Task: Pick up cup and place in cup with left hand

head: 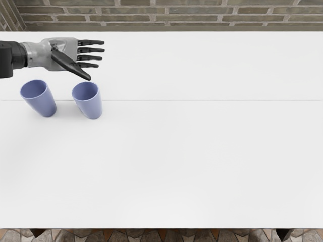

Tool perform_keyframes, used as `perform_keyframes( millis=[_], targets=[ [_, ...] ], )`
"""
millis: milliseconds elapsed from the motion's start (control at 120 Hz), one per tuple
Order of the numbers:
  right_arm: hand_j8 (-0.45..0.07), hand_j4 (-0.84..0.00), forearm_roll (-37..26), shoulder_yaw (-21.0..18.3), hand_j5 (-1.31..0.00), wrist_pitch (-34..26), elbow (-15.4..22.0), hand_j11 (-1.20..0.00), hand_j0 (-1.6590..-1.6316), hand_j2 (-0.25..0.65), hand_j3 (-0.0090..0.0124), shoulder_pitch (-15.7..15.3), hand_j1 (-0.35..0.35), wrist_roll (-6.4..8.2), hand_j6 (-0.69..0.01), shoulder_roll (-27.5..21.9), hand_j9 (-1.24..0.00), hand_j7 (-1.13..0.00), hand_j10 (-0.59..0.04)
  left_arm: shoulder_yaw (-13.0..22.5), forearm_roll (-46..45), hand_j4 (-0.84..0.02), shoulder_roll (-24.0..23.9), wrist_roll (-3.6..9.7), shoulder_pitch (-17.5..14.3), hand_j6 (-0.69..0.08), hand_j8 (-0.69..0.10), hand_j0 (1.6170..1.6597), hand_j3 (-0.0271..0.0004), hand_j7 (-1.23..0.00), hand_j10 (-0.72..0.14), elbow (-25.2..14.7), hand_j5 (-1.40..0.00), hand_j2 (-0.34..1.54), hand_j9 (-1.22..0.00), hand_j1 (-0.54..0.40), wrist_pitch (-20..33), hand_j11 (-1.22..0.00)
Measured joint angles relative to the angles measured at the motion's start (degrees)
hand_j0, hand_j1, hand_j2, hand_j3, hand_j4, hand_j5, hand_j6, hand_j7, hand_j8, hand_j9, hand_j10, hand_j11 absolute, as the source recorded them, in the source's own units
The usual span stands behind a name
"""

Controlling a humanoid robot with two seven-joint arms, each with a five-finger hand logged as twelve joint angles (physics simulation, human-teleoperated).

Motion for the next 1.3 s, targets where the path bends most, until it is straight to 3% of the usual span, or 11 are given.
perform_keyframes(
  millis=[375, 617, 833, 1083, 1300],
  targets=[
    [0.0, 0.0, 0.0, 0.0, 0.0, 0.1, 0.1, 0.0, -1.6581, 0.0, 0.0, -1.2, -0.349, 0.0, 0.0, 0.0, 0.0, 0.0, 0.0, 0.3, 1.4, -0.02, -1.0, 0.01, -0.2, -0.02, -0.02, 1.6581, 0.0, -0.03, -0.02, -0.2, -0.03, 0.0, -0.03, 0.325, 0.0, -0.03],
    [0.0, 0.0, 0.0, 0.0, 0.0, 0.1, 0.1, 0.0, -1.6581, 0.0, 0.0, -1.3, -0.349, 0.0, 0.0, 0.0, 0.0, 0.0, 0.0, 0.2, 8.6, -0.02, -0.5, 0.07, -5.8, -0.02, -0.02, 1.6581, 0.0, -0.03, -0.02, -0.2, -0.03, 0.0, -0.03, 0.325, 0.0, -0.03],
    [0.0, 0.0, 0.0, 0.0, 0.0, 0.1, 0.1, 0.0, -1.6581, 0.0, 0.0, -1.3, -0.349, 0.0, 0.0, 0.0, 0.0, 0.0, 0.0, 0.5, 18.1, -0.021, -1.0, 0.08, -7.5, -0.021, -0.021, 1.6581, 0.0, -0.03, -0.021, -0.2, -0.03, 0.0, -0.03, 0.325, 0.0, -0.03],
    [0.0, 0.0, 0.0, 0.0, 0.0, 0.1, 0.1, 0.0, -1.6581, 0.0, 0.0, -1.3, -0.349, 0.0, 0.0, 0.0, 0.0, 0.0, 0.0, 5.4, 25.3, -0.022, -2.5, 0.09, -8.6, -0.022, -0.022, 1.6581, 0.0, -0.03, -0.021, -1.5, -0.03, 0.0, -0.03, 0.325, 0.0, -0.03],
    [0.0, 0.0, 0.0, 0.0, 0.0, 0.1, 0.1, 0.0, -1.6581, 0.0, 0.0, -1.3, -0.349, 0.0, 0.0, 0.0, 0.0, 0.0, 0.0, 11.5, 28.1, -0.023, -2.5, 0.08, -12.3, -0.023, -0.023, 1.6581, 0.0, -0.03, -0.022, -5.3, -0.03, 0.0, -0.03, 0.325, 0.0, -0.03]
  ],
)
